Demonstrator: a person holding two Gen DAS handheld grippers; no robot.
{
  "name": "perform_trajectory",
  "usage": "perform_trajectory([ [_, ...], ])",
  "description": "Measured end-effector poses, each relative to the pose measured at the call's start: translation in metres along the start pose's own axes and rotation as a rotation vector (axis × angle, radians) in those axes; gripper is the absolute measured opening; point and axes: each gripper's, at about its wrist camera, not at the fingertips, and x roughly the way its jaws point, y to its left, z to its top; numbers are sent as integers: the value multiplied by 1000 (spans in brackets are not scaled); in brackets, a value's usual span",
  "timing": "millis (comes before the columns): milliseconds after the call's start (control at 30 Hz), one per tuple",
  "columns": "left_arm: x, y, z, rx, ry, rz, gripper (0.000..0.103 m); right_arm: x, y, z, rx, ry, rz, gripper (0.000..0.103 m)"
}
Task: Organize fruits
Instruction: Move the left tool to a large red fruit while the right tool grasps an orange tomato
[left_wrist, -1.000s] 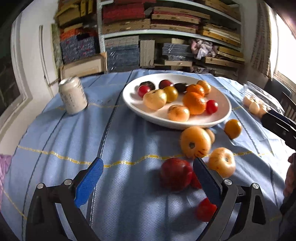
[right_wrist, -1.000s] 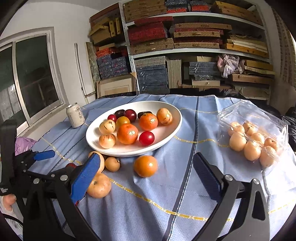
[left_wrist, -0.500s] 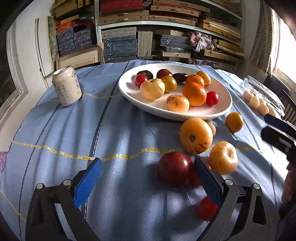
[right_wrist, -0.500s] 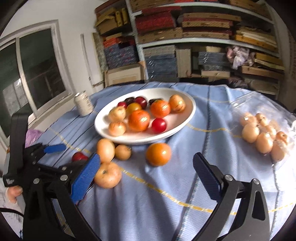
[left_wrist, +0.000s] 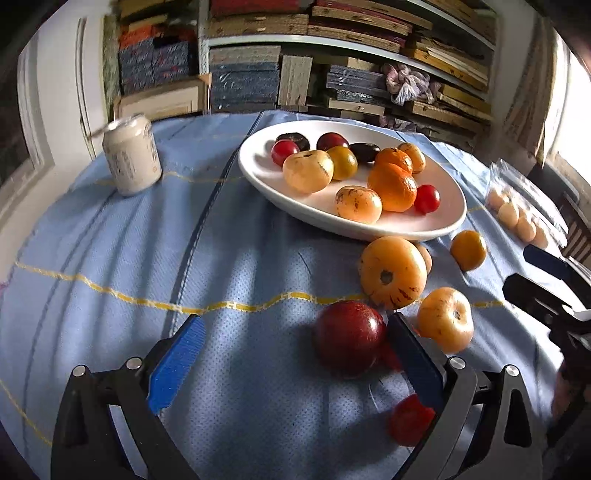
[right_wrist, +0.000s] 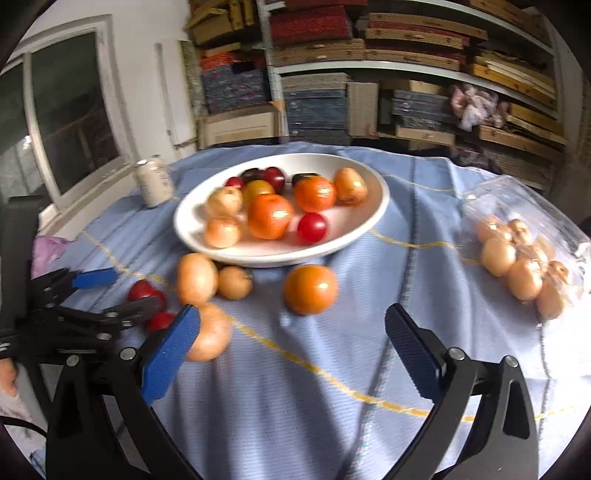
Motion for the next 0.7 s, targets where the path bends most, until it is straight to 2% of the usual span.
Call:
perform_trajectory([
  [67,1,4,0,-28,7,-33,100,6,-3,5,-11,3,-32,98],
  [167,2,5,0,-38,13,-21,100,19,-1,10,-40,39,-29,97],
  [200,2,4,0,-35,13,-18,100,24,1,13,-58,52,-27,90],
  [233,1,4,0,-33,12,-13,100,27,2,14,-68,59,-29,78],
  [267,1,3,0,-30,11,-10,100,32,3,16,-79,73,-30,73],
  [333,1,2,0,-28,11,-8,100,41,1,17,-75,111,-14,71],
  [467,0,0,0,-15,9,-5,99,47,-7,19,-37,121,1,69],
  [533,-3,-6,-1,16,-6,6,99,54,-8,20,-28,149,15,58],
  [600,-7,-14,-1,61,-28,21,94,59,-8,20,-22,167,24,52],
  [667,-8,-19,-2,84,-36,27,74,61,-8,20,-18,172,28,50],
  [700,-8,-19,-2,89,-35,20,72,61,-8,19,-19,173,29,50],
])
